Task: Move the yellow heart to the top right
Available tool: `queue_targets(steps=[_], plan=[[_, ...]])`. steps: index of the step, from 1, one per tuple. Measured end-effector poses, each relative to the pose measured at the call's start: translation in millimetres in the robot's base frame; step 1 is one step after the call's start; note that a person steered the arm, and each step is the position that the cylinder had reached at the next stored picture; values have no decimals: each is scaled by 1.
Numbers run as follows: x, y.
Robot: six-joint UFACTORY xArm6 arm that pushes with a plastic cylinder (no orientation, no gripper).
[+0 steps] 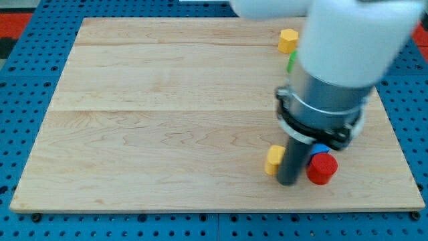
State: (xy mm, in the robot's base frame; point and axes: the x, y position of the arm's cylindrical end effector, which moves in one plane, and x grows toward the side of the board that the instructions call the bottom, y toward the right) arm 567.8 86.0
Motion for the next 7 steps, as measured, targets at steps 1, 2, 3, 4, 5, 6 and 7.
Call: queue_targets(steps=[1, 2, 3, 4, 5, 6, 7], plan=[[-30, -34], [-53, -37], [-46, -37], [-41, -37], [-42, -35], [-49, -31], [-60, -23]])
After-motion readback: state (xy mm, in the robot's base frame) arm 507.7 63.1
